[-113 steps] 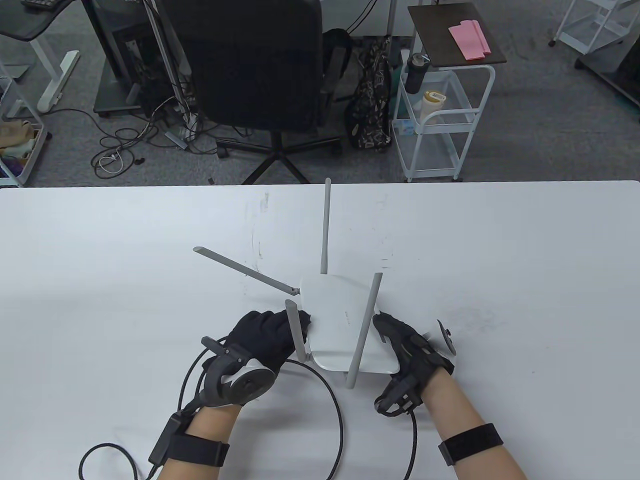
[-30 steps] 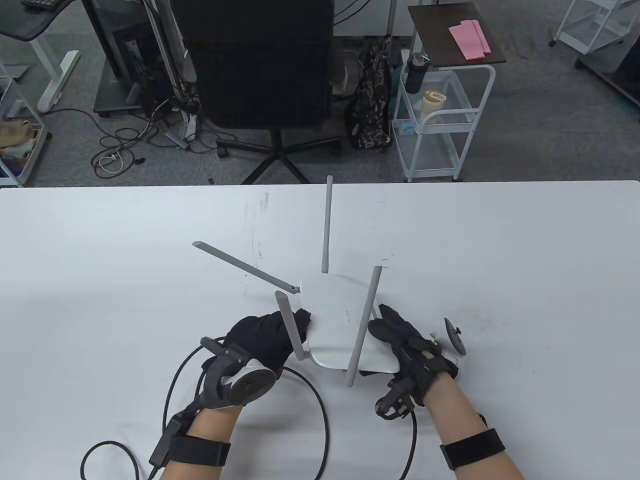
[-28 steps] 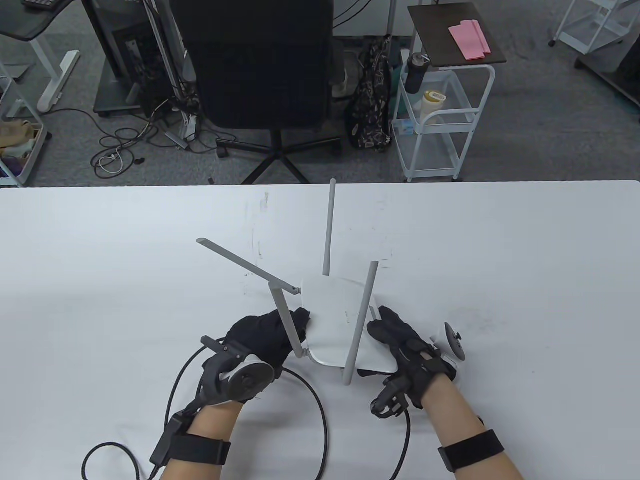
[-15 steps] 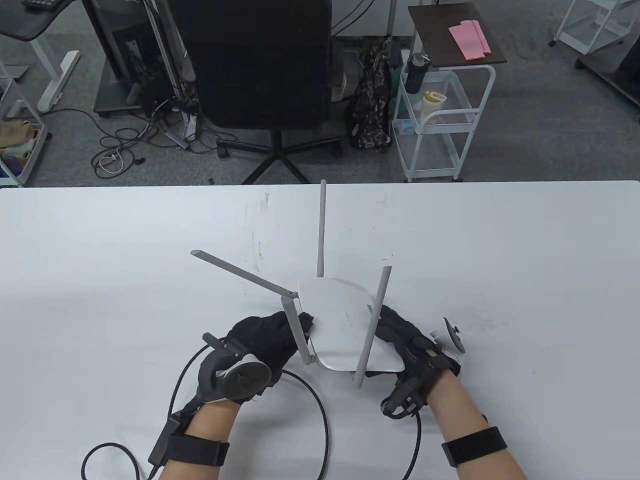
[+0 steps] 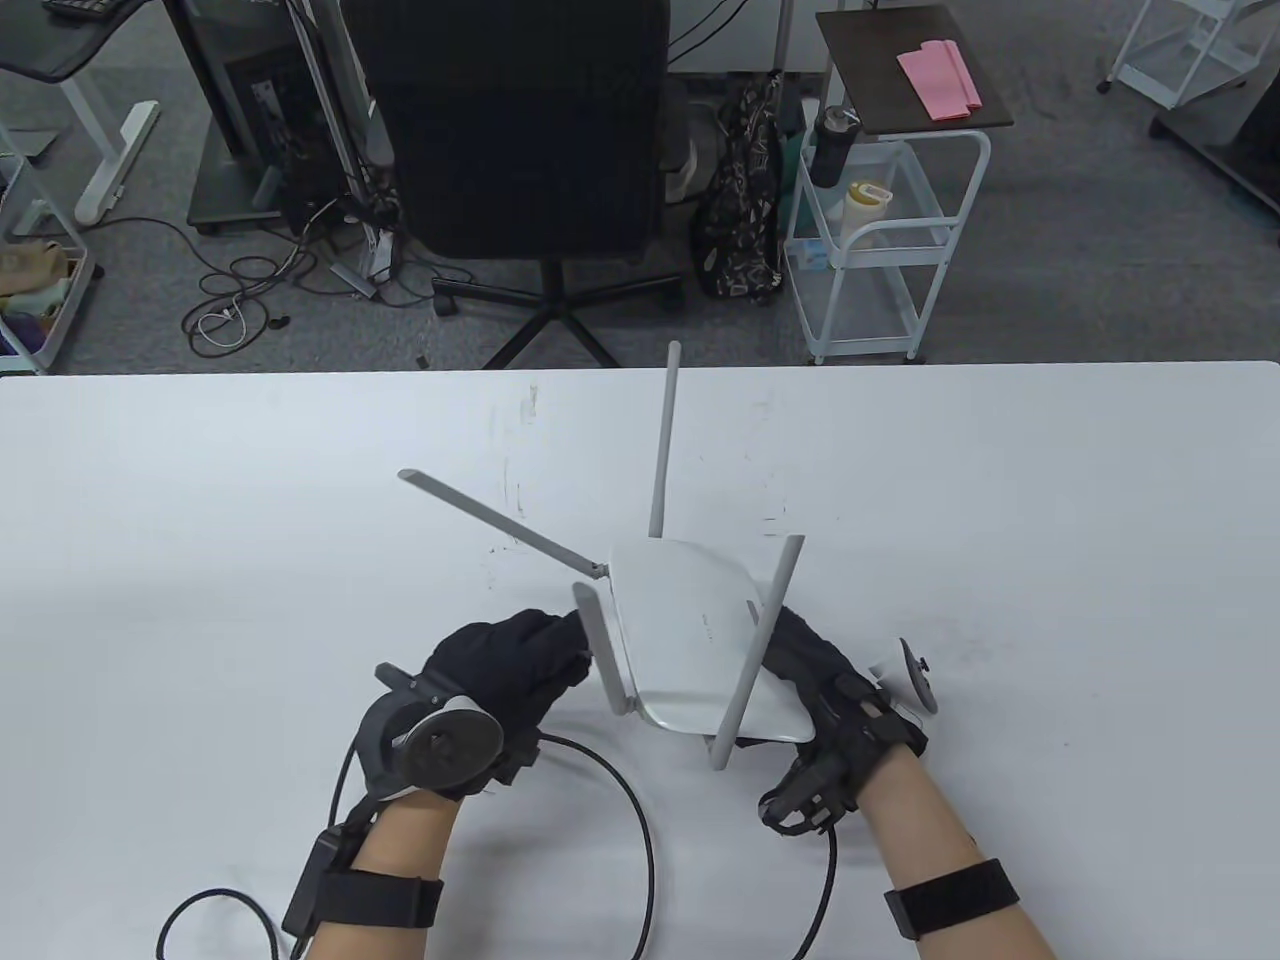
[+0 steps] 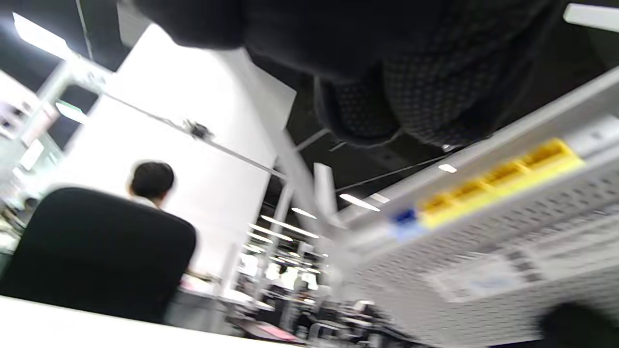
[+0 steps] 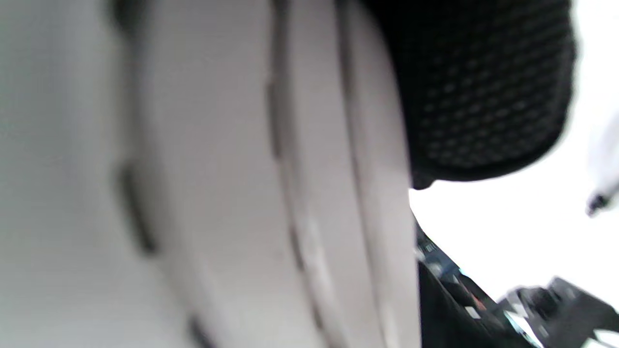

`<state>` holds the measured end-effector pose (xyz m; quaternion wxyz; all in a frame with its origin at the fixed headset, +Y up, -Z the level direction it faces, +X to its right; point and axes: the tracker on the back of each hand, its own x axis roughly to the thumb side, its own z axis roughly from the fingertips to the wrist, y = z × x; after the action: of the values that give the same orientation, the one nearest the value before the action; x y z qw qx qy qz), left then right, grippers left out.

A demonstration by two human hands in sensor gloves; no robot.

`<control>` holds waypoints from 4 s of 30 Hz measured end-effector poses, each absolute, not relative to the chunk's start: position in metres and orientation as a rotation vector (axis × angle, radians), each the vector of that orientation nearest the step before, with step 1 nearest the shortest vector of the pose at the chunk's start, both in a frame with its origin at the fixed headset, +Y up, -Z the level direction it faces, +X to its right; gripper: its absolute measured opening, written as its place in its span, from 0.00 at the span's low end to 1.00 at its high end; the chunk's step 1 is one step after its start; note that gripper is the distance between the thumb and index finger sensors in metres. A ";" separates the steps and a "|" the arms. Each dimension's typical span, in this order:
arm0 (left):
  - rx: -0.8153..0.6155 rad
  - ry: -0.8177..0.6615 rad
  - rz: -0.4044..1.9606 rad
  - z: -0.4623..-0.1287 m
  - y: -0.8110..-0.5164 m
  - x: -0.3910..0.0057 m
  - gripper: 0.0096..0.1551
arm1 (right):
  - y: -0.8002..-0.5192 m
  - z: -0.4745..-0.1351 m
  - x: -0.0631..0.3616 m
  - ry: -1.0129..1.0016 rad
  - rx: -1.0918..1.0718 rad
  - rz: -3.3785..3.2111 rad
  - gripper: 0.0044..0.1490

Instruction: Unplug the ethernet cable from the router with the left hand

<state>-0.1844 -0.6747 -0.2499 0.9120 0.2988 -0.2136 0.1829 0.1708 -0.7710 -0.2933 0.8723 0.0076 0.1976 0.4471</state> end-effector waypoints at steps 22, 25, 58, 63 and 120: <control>0.524 -0.216 0.128 -0.268 -0.690 -0.183 0.30 | -0.770 -0.303 0.196 0.228 0.073 1.086 0.51; 0.465 -0.221 0.069 -0.272 -0.697 -0.177 0.31 | -0.771 -0.303 0.196 0.182 0.045 1.101 0.50; 0.210 -0.195 0.092 -0.280 -0.723 -0.189 0.49 | -0.769 -0.299 0.200 0.199 0.005 1.242 0.43; 0.194 -0.170 0.102 -0.283 -0.725 -0.193 0.49 | -0.768 -0.298 0.203 0.201 -0.044 1.318 0.43; 0.226 -0.183 0.315 -0.266 -0.681 -0.194 0.46 | -0.696 -0.271 0.219 -0.292 0.278 1.781 0.51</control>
<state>-0.1944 -0.6810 -0.2658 0.9771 0.1122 -0.0909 0.1564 0.2193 -0.6957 -0.2708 0.6112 0.1206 -0.1264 0.7720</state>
